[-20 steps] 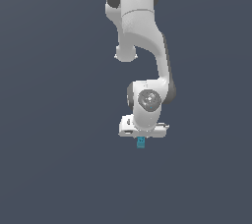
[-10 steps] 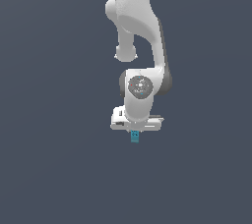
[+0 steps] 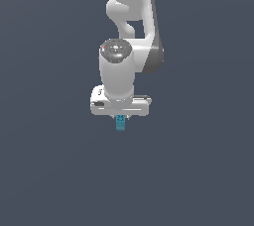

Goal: Pick up the object and move it to a goal position.

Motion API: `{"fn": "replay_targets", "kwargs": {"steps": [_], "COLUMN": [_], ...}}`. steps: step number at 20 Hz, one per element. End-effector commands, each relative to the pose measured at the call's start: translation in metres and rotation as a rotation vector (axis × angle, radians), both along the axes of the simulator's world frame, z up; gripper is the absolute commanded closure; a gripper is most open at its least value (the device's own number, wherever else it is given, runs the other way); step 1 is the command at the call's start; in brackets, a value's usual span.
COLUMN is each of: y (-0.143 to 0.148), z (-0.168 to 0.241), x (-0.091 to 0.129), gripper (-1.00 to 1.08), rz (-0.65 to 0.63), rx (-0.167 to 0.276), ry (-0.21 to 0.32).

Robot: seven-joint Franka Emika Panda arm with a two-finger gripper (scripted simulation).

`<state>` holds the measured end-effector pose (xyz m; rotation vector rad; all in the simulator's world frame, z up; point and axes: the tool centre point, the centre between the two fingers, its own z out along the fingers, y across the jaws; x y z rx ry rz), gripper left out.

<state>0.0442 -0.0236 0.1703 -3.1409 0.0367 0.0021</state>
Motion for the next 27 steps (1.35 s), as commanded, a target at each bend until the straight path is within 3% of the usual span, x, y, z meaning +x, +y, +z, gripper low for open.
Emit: {"fn": "replay_targets", "kwargs": {"steps": [1,15,27], "y": [-0.017,-0.101,-0.125], "z": [0.027,0.160,0.197], "x": [-0.005,-0.026,-0.029], "gripper": [1.08,1.08,1.08], "rz": [0.000,0.001,0.000], "rx": [0.001,0.001,0.000], "ry": [-0.001,-0.001,-0.001]}}
